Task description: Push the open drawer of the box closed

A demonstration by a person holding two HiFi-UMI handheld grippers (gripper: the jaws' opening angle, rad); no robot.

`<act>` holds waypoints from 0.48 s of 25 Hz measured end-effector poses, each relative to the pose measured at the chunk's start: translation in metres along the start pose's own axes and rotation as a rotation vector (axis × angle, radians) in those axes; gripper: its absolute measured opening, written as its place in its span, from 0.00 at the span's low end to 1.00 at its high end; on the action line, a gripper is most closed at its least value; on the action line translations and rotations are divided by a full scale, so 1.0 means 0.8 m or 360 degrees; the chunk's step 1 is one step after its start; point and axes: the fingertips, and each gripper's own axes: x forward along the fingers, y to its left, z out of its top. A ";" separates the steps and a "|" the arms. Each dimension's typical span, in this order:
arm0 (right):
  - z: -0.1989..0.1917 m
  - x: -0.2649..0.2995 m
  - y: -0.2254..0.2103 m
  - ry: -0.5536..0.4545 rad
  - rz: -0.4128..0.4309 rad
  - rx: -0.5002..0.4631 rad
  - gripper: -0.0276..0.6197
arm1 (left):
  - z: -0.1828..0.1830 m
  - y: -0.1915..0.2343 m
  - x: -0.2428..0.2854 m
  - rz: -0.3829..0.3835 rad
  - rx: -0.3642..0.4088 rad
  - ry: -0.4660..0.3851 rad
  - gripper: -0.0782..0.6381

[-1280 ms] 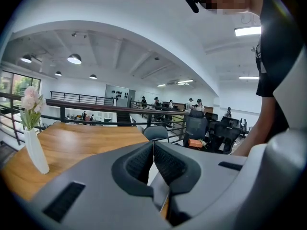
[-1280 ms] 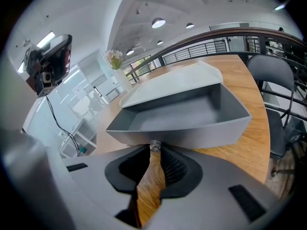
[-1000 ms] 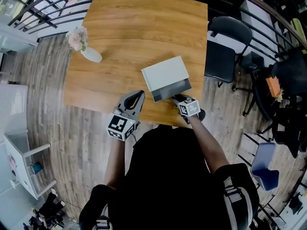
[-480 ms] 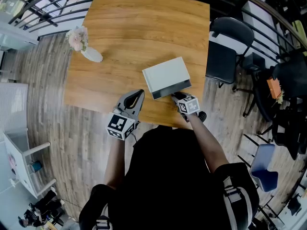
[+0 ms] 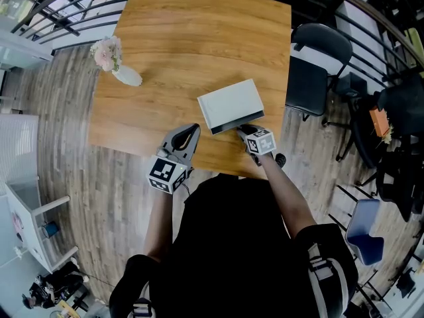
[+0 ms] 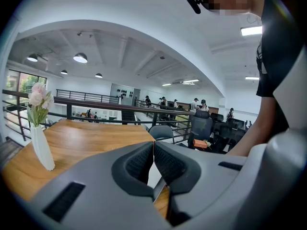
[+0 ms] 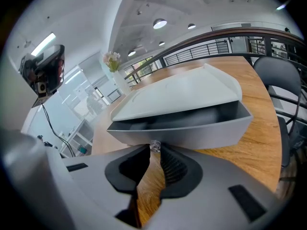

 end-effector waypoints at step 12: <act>0.014 0.013 -0.003 0.0000 0.0015 0.0021 0.17 | -0.005 0.012 0.002 0.0007 -0.0010 0.0003 0.14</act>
